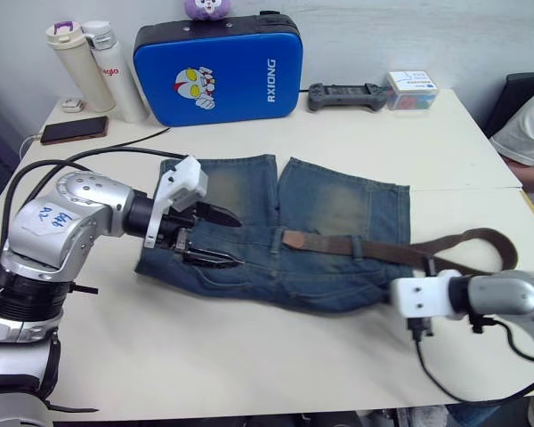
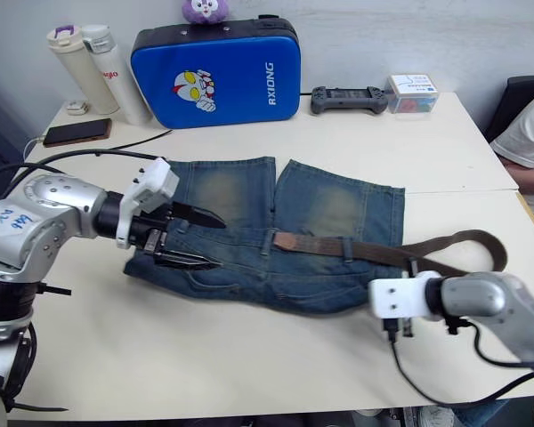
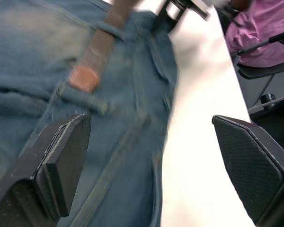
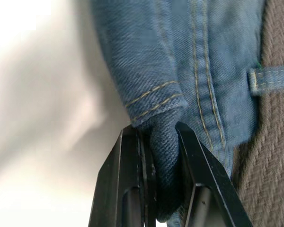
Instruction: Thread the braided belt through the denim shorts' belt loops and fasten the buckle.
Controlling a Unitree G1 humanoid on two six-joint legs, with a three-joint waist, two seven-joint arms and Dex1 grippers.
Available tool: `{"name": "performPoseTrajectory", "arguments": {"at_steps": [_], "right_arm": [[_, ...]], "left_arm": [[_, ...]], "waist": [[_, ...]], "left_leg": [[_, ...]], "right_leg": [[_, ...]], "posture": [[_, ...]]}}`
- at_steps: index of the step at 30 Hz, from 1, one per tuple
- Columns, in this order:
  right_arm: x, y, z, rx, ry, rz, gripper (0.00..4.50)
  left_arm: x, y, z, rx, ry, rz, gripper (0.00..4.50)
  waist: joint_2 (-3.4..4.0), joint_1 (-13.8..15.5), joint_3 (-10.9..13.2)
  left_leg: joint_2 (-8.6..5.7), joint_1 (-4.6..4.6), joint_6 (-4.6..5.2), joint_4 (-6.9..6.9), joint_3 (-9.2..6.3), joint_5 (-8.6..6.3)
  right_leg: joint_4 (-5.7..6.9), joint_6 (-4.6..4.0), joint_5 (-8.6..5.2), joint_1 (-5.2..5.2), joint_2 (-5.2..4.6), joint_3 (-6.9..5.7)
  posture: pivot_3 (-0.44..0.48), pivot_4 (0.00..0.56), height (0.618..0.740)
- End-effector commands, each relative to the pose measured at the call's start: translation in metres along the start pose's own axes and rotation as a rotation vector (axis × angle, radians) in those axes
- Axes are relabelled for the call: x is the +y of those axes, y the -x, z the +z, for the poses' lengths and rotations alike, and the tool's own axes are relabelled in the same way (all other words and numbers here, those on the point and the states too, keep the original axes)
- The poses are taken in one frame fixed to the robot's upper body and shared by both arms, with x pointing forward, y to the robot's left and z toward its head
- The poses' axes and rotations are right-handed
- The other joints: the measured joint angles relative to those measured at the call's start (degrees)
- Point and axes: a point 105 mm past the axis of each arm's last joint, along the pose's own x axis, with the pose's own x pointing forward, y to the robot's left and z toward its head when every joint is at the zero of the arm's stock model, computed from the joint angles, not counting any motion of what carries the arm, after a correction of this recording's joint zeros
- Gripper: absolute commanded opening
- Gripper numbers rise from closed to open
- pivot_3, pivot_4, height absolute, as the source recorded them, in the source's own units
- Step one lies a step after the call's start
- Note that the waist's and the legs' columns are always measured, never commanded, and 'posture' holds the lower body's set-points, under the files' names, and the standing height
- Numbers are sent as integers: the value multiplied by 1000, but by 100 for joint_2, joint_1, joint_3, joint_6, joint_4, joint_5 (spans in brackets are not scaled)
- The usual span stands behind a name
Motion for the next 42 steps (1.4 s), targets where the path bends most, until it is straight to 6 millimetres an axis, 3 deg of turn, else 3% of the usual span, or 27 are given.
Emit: {"name": "performPoseTrajectory", "arguments": {"at_steps": [1, 6, 10, 12, 13, 19, 20, 24, 26, 28, 31, 34, 42], "right_arm": [[5, 27, -65, 145, 88, 32, 185], [7, 45, -94, 181, 86, 88, 185], [-6, 48, -85, 127, 126, 76, 185], [-8, 51, -84, 127, 98, 93, 1198], [-9, 53, -84, 131, 93, 104, 1456], [-48, 85, -75, 194, 92, 50, 4298], [-50, 88, -75, 203, 92, 44, 4478], [-73, 101, -67, 199, 17, -77, 4478], [-88, 98, -54, 109, -106, -184, 4478], [-96, 89, -29, -92, -397, -250, 4478], [-87, 69, 9, -308, -724, -245, 4478], [-81, 60, 32, -413, -932, -261, 4478], [-65, 32, 48, -690, -1667, -215, 4478]], "left_arm": [[1, -1, 13, -14, -65, -25, 4500], [4, -7, 17, -27, -75, -44, 4500], [3, -11, 16, -32, -73, -60, 4500], [3, -12, 15, -35, -72, -65, 4500], [3, -13, 15, -36, -72, -66, 4500], [5, -14, 14, -39, -77, -76, 4500], [5, -15, 14, -39, -79, -75, 4500], [6, -19, 15, -51, -85, -76, 4500], [4, -20, 15, -54, -87, -78, 4500], [3, -21, 15, -56, -88, -79, 4500], [4, -21, 18, -78, -99, -56, 4500], [3, -21, 22, -96, -103, -50, 4500], [1, -21, 20, -87, -106, -26, 4500]], "waist": [[0, 8, 0], [4, -21, 1], [7, -72, 2], [8, -97, 3], [10, -101, 3], [37, -115, 9], [44, -115, 9], [46, -109, 9], [46, -108, 9], [45, -124, 10], [45, -95, 10], [44, -71, 10], [31, -58, 11]], "left_leg": [[0, 0, 0, 1, 0, 0], [2, 0, 0, 1, 1, 0], [5, 0, -1, 1, 0, 0], [7, 0, -2, 1, 1, 0], [8, 0, -3, 1, 1, -1], [8, -1, -5, 2, 2, -2], [8, -1, -5, 2, 2, -2], [15, -1, -12, 0, 1, -6], [15, -2, -13, 1, 2, -6], [17, -2, -14, 2, 2, -7], [25, -2, -19, 6, -3, -9], [30, -7, -27, 11, -11, -15], [22, -7, -24, 14, -14, -15]], "right_leg": [[-1, 0, 0, -1, 1, -1], [0, 0, 0, -2, 5, -1], [2, 0, 0, -4, 8, -1], [3, -1, -1, -7, 10, 0], [3, -1, -1, -7, 13, 2], [11, -3, -1, -15, 17, 12], [12, -3, -1, -17, 18, 14], [17, -11, -6, -21, 25, 12], [22, -11, -6, -23, 25, 16], [24, -11, -6, -25, 27, 20], [33, -17, -8, -28, 38, 25], [35, -20, -10, -31, 43, 23], [34, -20, -9, -27, 34, 23]], "posture": [[0, 150, 740], [0, 150, 740], [0, 150, 740], [0, 150, 740], [0, 150, 740], [0, 150, 740], [0, 150, 740], [0, 150, 740], [0, 150, 740], [0, 150, 740], [0, 150, 740], [0, 150, 740], [0, 150, 740]]}}
